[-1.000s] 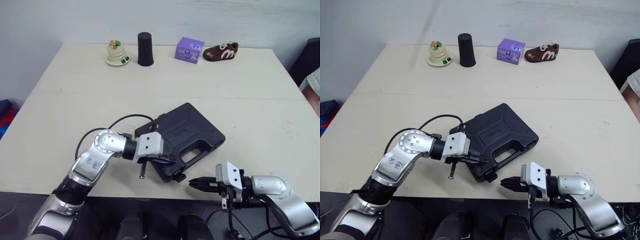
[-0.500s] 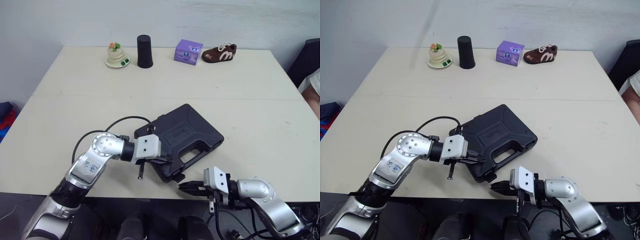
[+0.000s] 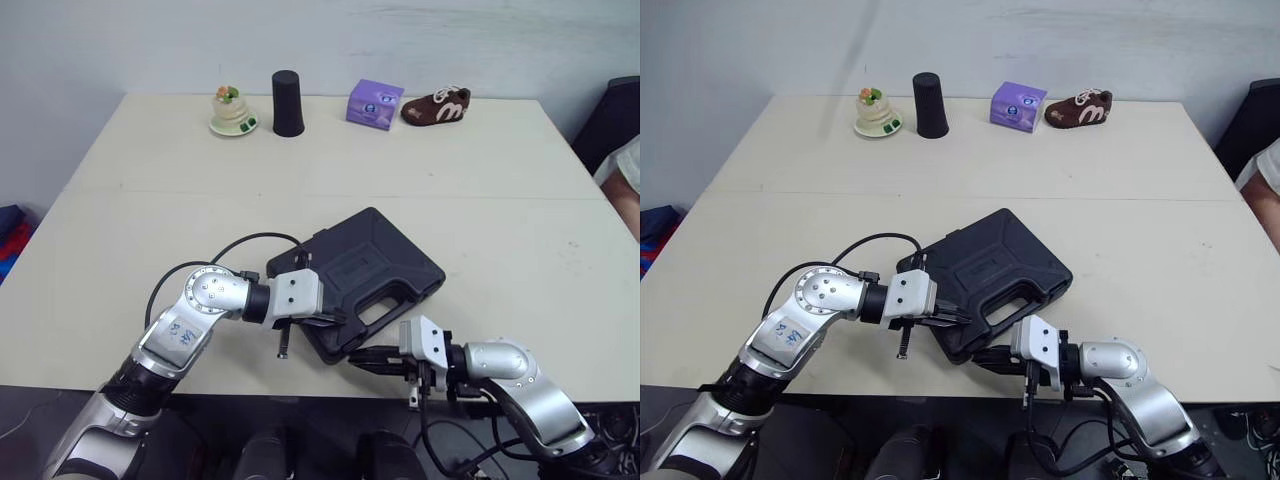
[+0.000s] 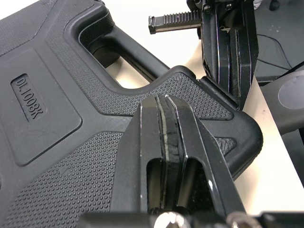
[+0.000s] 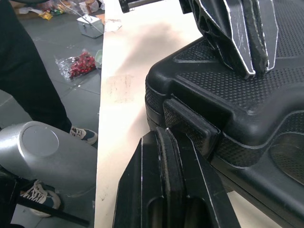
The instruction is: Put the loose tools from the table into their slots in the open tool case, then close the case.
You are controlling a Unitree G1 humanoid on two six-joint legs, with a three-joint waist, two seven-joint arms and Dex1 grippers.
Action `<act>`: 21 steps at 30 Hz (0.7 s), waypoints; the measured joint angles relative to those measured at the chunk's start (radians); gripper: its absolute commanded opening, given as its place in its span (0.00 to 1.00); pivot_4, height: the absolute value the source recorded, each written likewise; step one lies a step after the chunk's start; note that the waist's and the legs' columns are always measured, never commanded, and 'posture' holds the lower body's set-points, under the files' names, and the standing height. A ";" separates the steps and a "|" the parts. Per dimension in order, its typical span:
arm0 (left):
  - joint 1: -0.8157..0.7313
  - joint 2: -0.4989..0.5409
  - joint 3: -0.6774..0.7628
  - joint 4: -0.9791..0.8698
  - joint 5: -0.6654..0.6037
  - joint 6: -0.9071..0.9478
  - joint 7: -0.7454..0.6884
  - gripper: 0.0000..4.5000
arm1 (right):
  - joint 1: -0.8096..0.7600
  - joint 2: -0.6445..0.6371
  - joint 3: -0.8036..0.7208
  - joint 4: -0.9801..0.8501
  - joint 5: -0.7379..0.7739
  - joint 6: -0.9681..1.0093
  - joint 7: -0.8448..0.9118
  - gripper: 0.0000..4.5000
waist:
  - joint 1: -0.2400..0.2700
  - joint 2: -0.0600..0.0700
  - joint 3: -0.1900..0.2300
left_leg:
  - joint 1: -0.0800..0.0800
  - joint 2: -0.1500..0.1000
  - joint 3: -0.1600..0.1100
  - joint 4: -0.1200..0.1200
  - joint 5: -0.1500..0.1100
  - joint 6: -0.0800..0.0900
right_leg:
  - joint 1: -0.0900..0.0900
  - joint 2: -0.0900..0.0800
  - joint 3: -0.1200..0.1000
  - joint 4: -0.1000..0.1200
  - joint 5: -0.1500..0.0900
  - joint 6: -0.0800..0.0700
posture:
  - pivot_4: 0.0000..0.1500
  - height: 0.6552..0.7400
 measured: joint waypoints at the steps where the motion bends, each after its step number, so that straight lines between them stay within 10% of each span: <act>1: 0.000 0.000 0.000 0.000 0.000 0.000 0.000 0.02 | -0.005 0.001 0.001 0.000 0.000 0.005 0.002 0.00 | 0.000 0.000 0.000 | 0.000 0.000 0.000 0.000 0.000 0.000 | 0.000 0.000 0.000 0.000 0.000 0.000 | 1.00 0.93; 21: 0.050 -0.002 0.037 0.001 -0.011 -0.072 0.038 0.02 | -0.069 -0.049 -0.049 0.017 0.102 0.096 0.072 0.00 | -0.009 0.002 0.001 | 0.001 0.003 0.000 -0.002 0.000 0.000 | -0.001 0.000 0.000 0.000 0.000 -0.002 | 1.00 0.93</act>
